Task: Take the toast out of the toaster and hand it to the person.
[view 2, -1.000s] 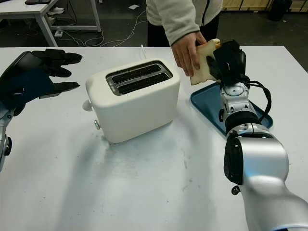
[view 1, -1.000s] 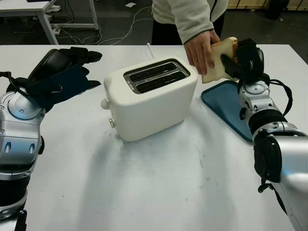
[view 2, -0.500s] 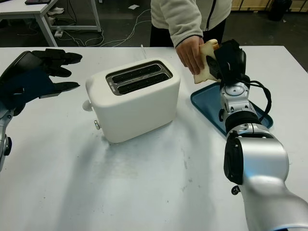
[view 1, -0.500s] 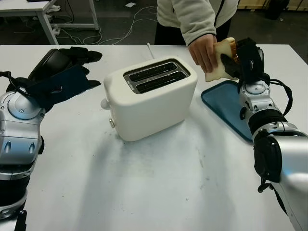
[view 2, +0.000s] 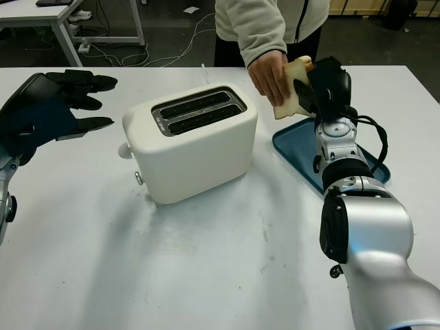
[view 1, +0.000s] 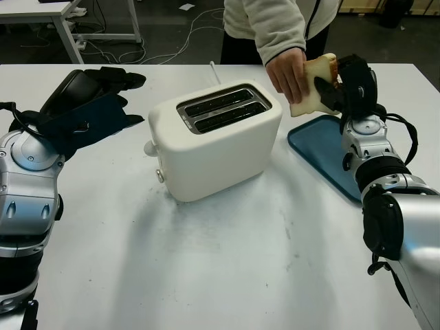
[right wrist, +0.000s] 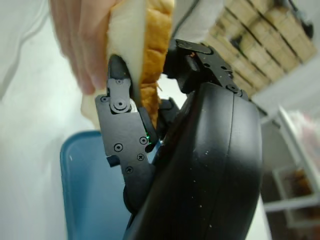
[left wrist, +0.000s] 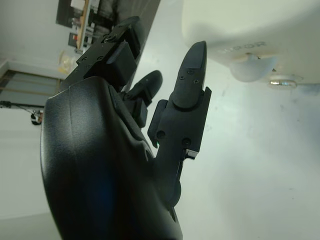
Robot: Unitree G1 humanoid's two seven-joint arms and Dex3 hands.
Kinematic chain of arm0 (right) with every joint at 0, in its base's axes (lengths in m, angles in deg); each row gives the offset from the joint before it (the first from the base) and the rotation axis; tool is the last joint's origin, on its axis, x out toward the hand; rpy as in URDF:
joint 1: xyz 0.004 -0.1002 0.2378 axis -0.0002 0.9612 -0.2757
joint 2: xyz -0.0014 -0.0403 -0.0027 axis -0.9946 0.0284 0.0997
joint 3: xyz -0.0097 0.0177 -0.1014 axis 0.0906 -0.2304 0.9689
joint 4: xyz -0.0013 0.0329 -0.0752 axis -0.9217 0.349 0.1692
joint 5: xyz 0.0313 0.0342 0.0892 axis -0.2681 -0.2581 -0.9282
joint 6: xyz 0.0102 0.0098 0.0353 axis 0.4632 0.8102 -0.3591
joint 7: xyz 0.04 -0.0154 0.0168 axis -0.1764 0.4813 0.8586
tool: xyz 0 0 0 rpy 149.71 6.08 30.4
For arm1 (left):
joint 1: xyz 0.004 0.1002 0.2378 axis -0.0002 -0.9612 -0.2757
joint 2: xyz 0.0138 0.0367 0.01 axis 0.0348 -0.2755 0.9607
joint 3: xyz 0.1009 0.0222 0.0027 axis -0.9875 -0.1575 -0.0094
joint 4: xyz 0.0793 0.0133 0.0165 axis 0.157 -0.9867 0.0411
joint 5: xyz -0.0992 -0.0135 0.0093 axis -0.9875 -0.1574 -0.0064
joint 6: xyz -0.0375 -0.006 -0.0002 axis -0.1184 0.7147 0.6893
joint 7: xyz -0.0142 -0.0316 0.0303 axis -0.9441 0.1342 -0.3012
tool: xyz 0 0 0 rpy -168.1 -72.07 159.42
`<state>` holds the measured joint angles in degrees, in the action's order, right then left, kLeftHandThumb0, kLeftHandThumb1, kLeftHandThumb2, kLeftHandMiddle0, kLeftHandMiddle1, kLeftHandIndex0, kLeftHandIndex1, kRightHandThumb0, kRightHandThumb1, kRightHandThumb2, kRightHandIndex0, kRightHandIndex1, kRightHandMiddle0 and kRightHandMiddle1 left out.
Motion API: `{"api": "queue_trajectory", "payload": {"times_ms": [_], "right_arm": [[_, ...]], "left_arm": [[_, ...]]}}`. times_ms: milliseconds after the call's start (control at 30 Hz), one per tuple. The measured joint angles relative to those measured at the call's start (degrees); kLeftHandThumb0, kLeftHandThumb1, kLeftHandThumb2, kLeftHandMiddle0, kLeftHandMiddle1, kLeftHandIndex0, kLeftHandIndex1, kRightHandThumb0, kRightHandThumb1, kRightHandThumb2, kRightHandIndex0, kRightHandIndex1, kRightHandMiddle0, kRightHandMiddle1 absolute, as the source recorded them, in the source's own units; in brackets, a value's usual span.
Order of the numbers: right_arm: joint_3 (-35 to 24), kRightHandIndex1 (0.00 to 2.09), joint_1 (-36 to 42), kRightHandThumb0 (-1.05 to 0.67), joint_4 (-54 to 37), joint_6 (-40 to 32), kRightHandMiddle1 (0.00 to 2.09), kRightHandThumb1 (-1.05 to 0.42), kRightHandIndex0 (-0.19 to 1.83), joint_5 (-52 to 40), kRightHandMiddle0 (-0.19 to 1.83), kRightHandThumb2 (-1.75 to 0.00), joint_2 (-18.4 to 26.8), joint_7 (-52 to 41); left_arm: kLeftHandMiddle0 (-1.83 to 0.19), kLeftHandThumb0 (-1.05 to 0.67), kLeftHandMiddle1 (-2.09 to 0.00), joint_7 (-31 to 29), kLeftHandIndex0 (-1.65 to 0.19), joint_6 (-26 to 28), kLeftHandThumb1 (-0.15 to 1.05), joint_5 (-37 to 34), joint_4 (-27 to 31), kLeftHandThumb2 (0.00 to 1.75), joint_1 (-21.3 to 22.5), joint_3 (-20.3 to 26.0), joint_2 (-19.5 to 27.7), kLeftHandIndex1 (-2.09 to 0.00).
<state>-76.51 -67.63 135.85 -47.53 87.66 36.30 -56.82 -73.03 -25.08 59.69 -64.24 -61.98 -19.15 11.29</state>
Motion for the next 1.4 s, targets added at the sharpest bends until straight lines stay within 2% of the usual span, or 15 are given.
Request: {"api": "queue_trajectory", "payload": {"times_ms": [67,167,233,333,400,500,600,667,733,833,1000,1167,1400], "right_arm": [[1.28,0.06,0.01,-0.83,-0.05,0.01,0.04,-0.89,0.15,0.86,0.12,-0.01,0.99,-3.29],[2.75,0.01,0.63,-0.88,-0.75,0.04,0.01,-0.91,0.05,1.60,0.04,-0.02,1.72,-3.84],[3.76,0.01,1.92,-0.85,-2.30,0.37,0.01,-0.92,0.05,2.58,0.05,-0.14,1.97,-2.66],[4.66,0.03,6.13,-0.84,-7.18,2.52,0.02,-0.92,0.11,3.17,0.09,-0.27,2.56,-0.06],[4.44,0.03,10.70,-0.81,-13.51,3.41,0.02,-0.92,0.12,2.57,0.10,-0.29,2.77,0.27],[2.84,0.04,20.19,-0.79,-26.97,5.11,0.03,-0.92,0.15,-0.73,0.14,-0.29,2.44,-1.40],[2.14,0.03,29.51,-0.78,-40.57,3.50,0.02,-0.92,0.15,-2.99,0.14,-0.28,1.31,-2.81],[2.17,0.12,36.20,-0.80,-49.84,2.22,0.01,-0.92,0.33,-4.70,0.12,-0.32,0.12,-4.64],[2.83,0.10,43.07,-0.79,-59.15,1.01,0.00,-0.92,0.29,-6.44,0.11,-0.33,-1.30,-6.79],[4.82,0.02,52.18,-0.80,-70.49,-1.89,0.01,-0.92,0.12,-9.14,0.13,-0.33,-3.94,-10.14],[6.29,0.00,58.88,-0.77,-78.50,-4.25,0.00,-0.92,0.03,-10.60,0.08,-0.37,-7.83,-11.37],[7.47,0.00,65.16,-0.72,-83.55,-4.63,0.00,-0.92,0.01,-13.20,0.06,-0.34,-13.03,-11.11],[8.24,0.05,69.35,-0.69,-84.91,-5.83,0.03,-0.92,0.12,-13.31,0.13,-0.35,-19.31,-6.65]], "left_arm": [[-0.37,-0.23,-0.63,0.03,-0.57,0.13,0.92,0.00,0.27,0.09,-0.17,0.08,-0.06,0.00],[-0.37,-0.16,-0.64,1.05,-0.57,0.08,0.92,-0.27,1.76,0.10,-1.59,1.49,-1.66,0.00],[-0.35,-0.15,-0.65,1.84,-0.55,0.06,0.92,-0.68,3.17,0.14,-3.16,2.78,-2.97,0.00],[-0.27,-0.24,-0.70,3.09,-0.51,-1.30,0.92,-2.18,5.26,0.19,-6.95,5.84,-5.17,0.00],[-0.23,-0.26,-0.75,4.07,-0.49,-2.06,0.92,-3.25,6.01,0.21,-9.37,7.84,-6.80,0.00],[-0.11,-0.29,-0.97,5.55,-0.48,-4.27,0.89,-4.95,7.93,0.35,-13.00,10.15,-9.47,0.00],[-0.05,-0.28,-1.04,6.49,-0.45,-5.12,0.89,-6.46,9.98,0.42,-15.83,11.12,-11.76,0.00],[-0.04,-0.31,-1.07,7.38,-0.44,-5.92,0.89,-6.93,11.98,0.45,-18.40,11.27,-13.73,0.00],[-0.02,-0.34,-1.08,8.68,-0.42,-6.58,0.90,-7.34,13.87,0.47,-21.57,11.27,-16.02,0.00],[0.00,-0.28,-1.04,11.36,-0.39,-7.62,0.90,-7.54,16.24,0.46,-26.41,9.96,-19.75,-0.01],[0.00,-0.24,-0.93,15.95,-0.33,-9.77,0.92,-5.59,16.61,0.49,-32.35,4.39,-24.42,0.00],[0.00,-0.22,-0.72,18.61,-0.24,-8.19,0.92,-3.24,17.77,0.54,-33.17,-0.02,-26.47,0.00],[0.00,-0.20,-0.66,20.94,-0.23,-2.03,0.92,0.31,21.34,0.58,-33.13,-4.20,-29.42,0.00]]}}
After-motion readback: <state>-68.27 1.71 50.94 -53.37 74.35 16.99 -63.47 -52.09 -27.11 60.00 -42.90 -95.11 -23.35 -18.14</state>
